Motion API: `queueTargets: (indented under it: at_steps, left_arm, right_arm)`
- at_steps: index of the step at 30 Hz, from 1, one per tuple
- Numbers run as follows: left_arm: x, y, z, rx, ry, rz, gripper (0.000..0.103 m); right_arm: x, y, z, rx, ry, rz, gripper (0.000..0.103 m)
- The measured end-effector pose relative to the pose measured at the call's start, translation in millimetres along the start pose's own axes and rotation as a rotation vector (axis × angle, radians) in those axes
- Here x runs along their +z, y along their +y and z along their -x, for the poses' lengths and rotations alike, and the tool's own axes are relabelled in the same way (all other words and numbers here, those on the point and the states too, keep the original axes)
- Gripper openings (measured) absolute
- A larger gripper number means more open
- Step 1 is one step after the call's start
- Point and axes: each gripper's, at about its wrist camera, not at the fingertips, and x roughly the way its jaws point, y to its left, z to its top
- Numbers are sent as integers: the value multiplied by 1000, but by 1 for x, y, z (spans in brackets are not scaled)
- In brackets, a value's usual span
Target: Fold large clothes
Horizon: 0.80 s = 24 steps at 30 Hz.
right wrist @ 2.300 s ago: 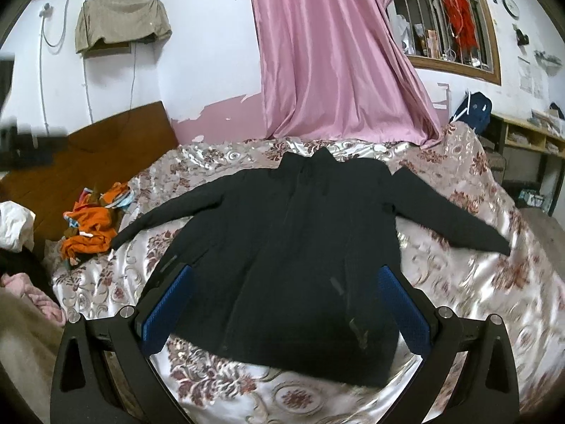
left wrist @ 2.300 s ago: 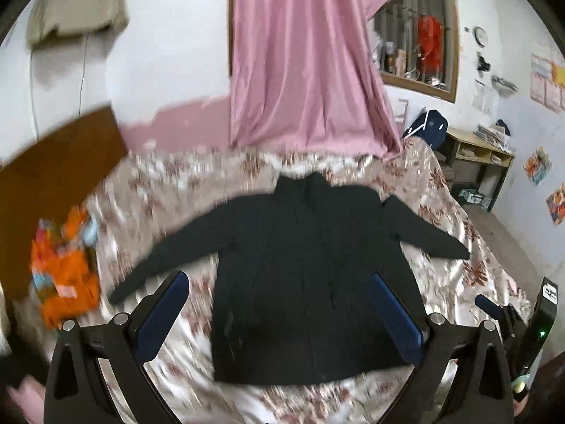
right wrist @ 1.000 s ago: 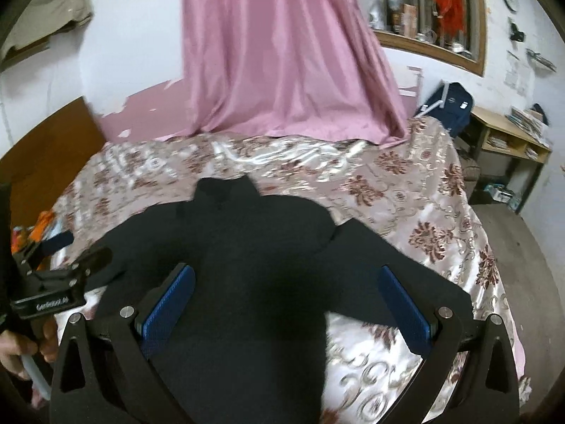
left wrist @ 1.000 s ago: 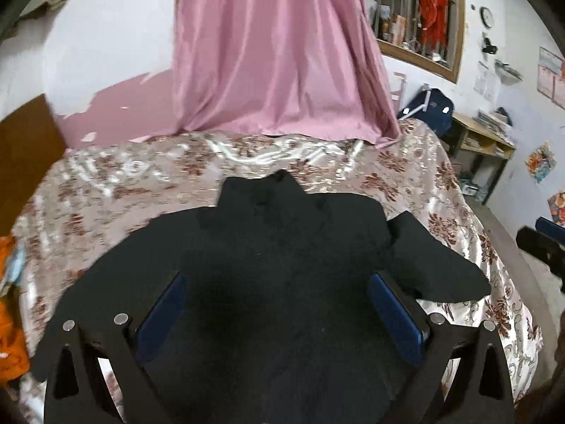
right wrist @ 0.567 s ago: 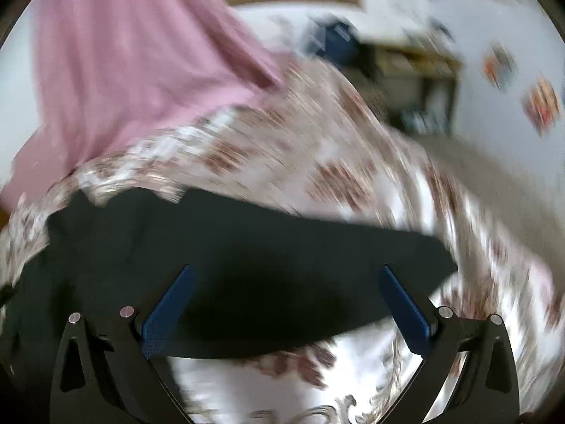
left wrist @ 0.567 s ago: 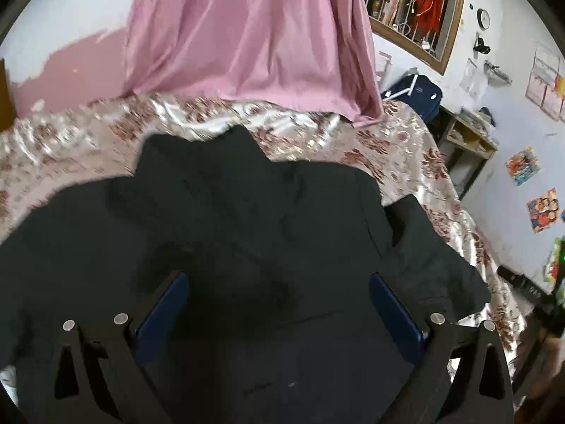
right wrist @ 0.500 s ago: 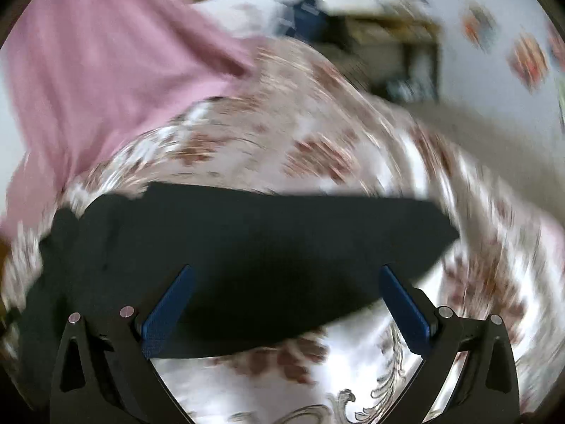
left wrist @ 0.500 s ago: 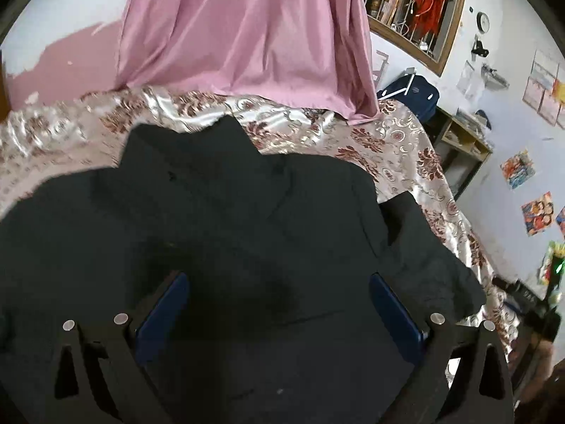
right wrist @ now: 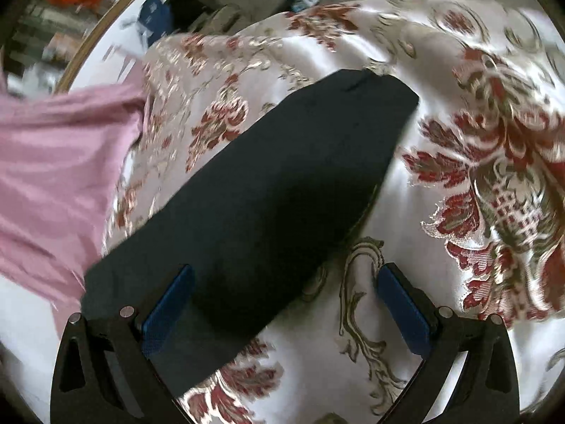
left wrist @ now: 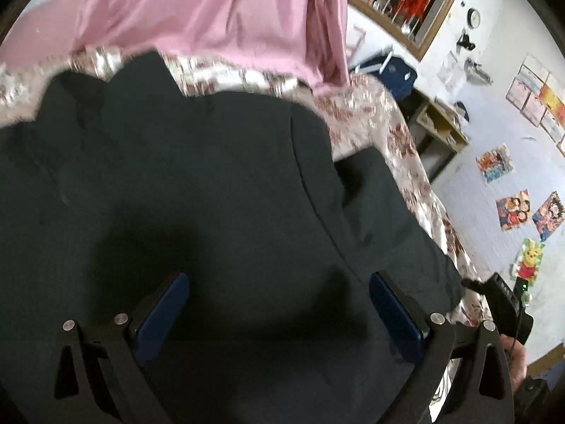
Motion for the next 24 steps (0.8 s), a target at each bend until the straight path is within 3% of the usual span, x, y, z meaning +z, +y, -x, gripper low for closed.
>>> queueTargets:
  at_steps: [2,4,7,9,11,13,16,19,24]
  left_arm:
    - [-6,2,-12,13,12,8,102]
    - [-11,1,-17,31,8,-10,103]
    - [-15,-6,-23,71,7,-38,103]
    - [-20,-10,-26,106,-10,-63,103]
    - [-21,-10,-25,111,-16,-68,103]
    - [-20,-6,-22,82,-10,-59,103]
    - [-24,10,-8,13,-11,-29,102]
    - [-31,34,16,25,-8,55,102]
    - [-41,90,60,3,-3,160,102]
  right_arm:
    - [-1,-3,-2,-29,-38,-13,99]
    - [-3,-7,-6,-64,-64,-28,82]
    - [0,-11,-11,-81,-74,-43,66]
    - [3,-16,-8,-48,-74,-56,59]
    - [9,-12,-9,19,-57,-75,43]
    - [11,-8,-7,76,-33,-87,22]
    - [11,10,6,119,-56,-64,7]
    - [6,45,35,179,-122,17,4]
    - [-19,133,95,236,-244,299,4]
